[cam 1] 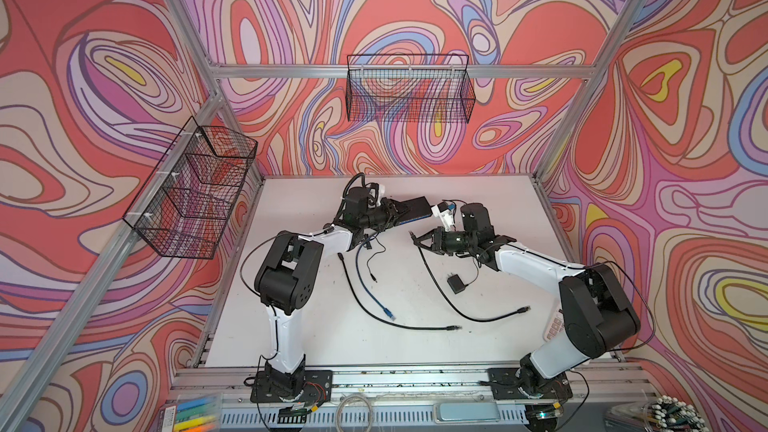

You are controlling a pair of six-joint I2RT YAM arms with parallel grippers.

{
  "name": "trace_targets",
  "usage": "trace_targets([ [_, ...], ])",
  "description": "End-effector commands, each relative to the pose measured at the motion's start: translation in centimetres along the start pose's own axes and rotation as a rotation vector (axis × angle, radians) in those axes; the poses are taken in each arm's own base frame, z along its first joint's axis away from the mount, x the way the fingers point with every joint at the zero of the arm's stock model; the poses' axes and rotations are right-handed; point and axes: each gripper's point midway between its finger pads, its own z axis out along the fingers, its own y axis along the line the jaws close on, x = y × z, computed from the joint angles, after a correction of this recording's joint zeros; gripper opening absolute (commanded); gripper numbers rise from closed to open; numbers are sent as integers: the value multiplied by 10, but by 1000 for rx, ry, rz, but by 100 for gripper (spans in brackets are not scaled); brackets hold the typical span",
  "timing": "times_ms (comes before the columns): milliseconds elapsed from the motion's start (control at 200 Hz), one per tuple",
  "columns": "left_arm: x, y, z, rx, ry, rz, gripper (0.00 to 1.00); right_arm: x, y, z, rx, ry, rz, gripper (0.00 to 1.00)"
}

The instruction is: Insert the plug into the switch port

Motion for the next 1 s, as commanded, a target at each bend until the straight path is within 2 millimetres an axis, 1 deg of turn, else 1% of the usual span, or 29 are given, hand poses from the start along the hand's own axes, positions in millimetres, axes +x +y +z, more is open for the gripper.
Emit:
trace_targets([
  [0,-9,-40,-10,120,-44,59,7,-7,18,-7,-65,-17,-17,0],
  [335,-2,-42,-15,145,-55,56,7,-20,19,0,-105,-41,11,0],
  [431,-2,-45,-16,157,-62,60,7,-24,20,2,-108,-42,11,0],
  [671,-1,-50,-15,175,-63,57,7,-26,16,4,-107,-47,19,0],
  [996,1,-49,-15,175,-58,52,7,-32,12,6,-118,-61,35,0],
])
